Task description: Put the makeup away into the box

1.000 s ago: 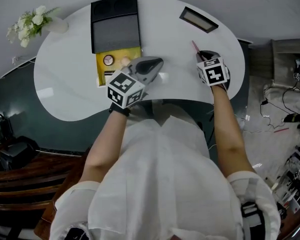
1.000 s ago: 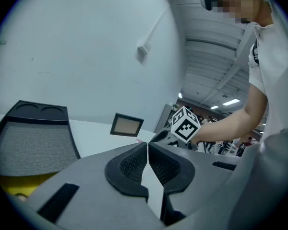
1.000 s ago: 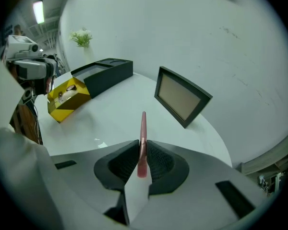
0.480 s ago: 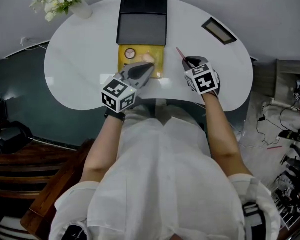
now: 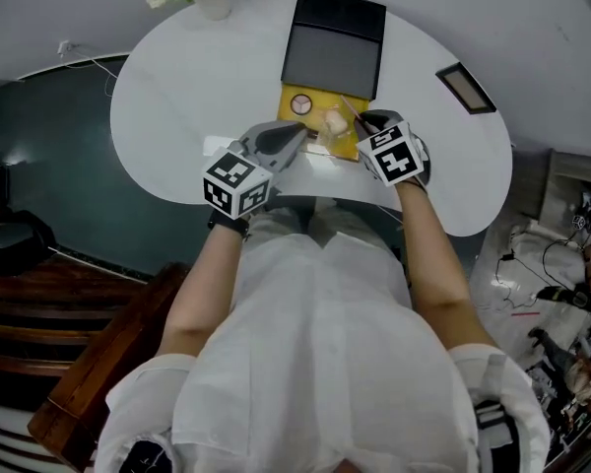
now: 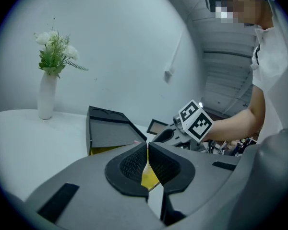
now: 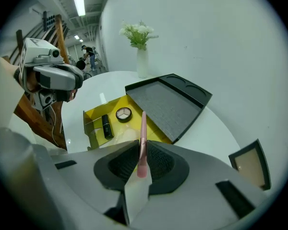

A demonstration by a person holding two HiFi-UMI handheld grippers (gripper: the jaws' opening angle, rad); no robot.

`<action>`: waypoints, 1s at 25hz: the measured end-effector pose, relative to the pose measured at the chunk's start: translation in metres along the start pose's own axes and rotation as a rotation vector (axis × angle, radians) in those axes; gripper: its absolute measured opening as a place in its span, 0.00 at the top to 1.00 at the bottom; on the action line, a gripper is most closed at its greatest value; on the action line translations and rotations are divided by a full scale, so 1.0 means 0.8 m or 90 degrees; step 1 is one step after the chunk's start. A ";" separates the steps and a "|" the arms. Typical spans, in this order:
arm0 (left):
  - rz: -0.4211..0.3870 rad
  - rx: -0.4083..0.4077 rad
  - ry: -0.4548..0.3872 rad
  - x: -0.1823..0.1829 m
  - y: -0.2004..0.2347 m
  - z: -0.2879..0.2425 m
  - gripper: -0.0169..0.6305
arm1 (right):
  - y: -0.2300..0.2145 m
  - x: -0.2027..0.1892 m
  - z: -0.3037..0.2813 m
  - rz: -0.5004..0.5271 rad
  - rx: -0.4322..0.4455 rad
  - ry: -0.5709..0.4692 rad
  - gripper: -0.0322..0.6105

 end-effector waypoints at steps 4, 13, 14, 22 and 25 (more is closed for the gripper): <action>0.006 0.009 -0.007 0.003 0.019 0.014 0.94 | 0.011 0.013 -0.024 0.059 0.007 0.049 0.87; 0.020 0.033 -0.018 0.004 0.048 0.036 0.94 | 0.004 0.018 -0.059 0.104 0.007 0.112 0.87; 0.021 0.035 -0.017 0.003 0.050 0.038 0.94 | 0.003 0.020 -0.060 0.106 0.007 0.112 0.87; 0.021 0.037 -0.019 0.005 0.060 0.040 0.94 | 0.000 0.026 -0.063 0.087 0.009 0.096 0.85; 0.017 0.030 -0.020 0.009 0.060 0.038 0.94 | 0.001 0.028 -0.056 0.063 0.009 0.080 0.84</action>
Point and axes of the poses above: the fingertips, and each gripper's own axes: z backward along the fingers, y to its left, x out of its top, the point moved 1 cm from there along z, backward along the fingers, and after that the axes turned 11 degrees about x, right-handed, at the moved point
